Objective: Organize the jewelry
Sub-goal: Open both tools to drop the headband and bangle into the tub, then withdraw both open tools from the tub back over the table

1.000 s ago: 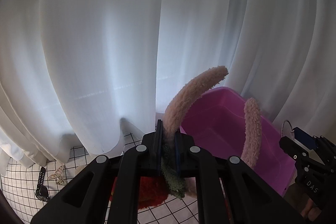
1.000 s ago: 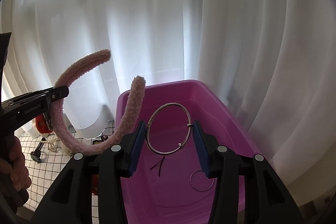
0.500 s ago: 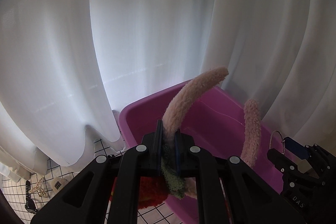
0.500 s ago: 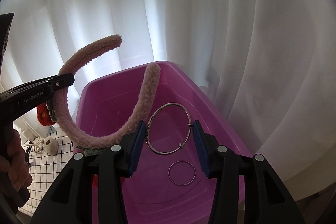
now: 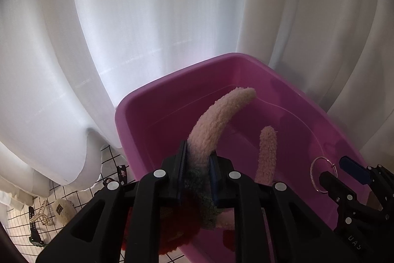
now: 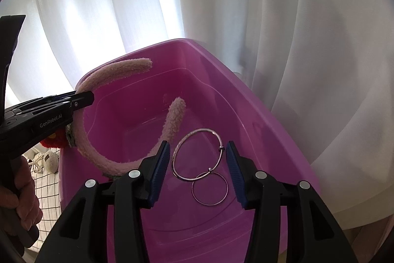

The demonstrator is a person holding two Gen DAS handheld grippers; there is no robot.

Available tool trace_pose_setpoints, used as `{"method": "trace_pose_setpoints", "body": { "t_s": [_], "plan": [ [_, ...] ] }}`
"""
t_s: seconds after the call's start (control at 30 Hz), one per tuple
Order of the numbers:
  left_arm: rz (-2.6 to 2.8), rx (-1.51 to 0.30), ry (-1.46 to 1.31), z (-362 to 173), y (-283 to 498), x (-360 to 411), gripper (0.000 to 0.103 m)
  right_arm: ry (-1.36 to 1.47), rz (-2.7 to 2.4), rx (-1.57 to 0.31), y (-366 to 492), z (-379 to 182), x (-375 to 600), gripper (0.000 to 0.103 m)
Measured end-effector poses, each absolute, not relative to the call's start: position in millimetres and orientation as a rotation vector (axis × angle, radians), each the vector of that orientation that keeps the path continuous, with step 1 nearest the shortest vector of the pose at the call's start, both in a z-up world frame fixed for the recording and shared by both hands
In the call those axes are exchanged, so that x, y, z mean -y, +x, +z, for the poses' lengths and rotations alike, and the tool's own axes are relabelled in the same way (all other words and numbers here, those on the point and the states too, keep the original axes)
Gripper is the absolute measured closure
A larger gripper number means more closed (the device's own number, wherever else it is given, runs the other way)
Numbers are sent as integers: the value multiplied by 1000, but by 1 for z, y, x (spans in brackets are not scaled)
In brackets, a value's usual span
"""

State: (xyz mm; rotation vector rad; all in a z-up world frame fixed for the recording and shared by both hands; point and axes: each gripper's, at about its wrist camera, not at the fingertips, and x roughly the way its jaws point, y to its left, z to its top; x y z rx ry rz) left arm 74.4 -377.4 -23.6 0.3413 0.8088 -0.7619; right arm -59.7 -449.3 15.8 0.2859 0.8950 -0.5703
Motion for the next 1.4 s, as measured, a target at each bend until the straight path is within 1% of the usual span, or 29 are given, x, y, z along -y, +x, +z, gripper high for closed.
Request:
{"method": "trace_pose_setpoints", "body": {
  "t_s": [0.03, 0.07, 0.1, 0.13, 0.17, 0.2, 0.27, 0.57, 0.9, 1.0, 1.07, 1.4],
  "plan": [
    [-762, -811, 341, -24, 74, 377, 82, 282, -571, -896, -59, 15, 449, 47],
    [-757, -812, 343, -25, 75, 379, 79, 277, -575, -894, -60, 16, 448, 43],
    [-753, -809, 344, -25, 76, 379, 76, 271, -577, -891, -61, 18, 446, 43],
    [-745, -802, 346, -22, 70, 378, 56, 267, -578, -891, -61, 18, 445, 42],
    [-730, -792, 347, -20, 71, 377, 20, 267, -580, -890, -62, 18, 446, 41],
    [-716, -769, 337, -18, 70, 374, 10, 270, -578, -889, -61, 17, 447, 41],
    [-711, -740, 322, -13, 70, 369, 10, 271, -577, -886, -61, 17, 448, 41],
    [-679, -756, 313, -5, 76, 357, 10, 276, -559, -850, -65, 25, 441, 41],
    [-636, -722, 230, 20, 76, 308, 10, 262, -512, -797, -66, 45, 415, 40],
    [-617, -719, 195, 27, 73, 285, 8, 256, -484, -786, -64, 48, 402, 38],
    [-604, -712, 176, 30, 71, 266, 7, 251, -459, -780, -63, 49, 391, 33],
    [-501, -755, 77, 24, 77, 150, 6, 198, -297, -767, -43, 52, 320, 30]
  ]
}}
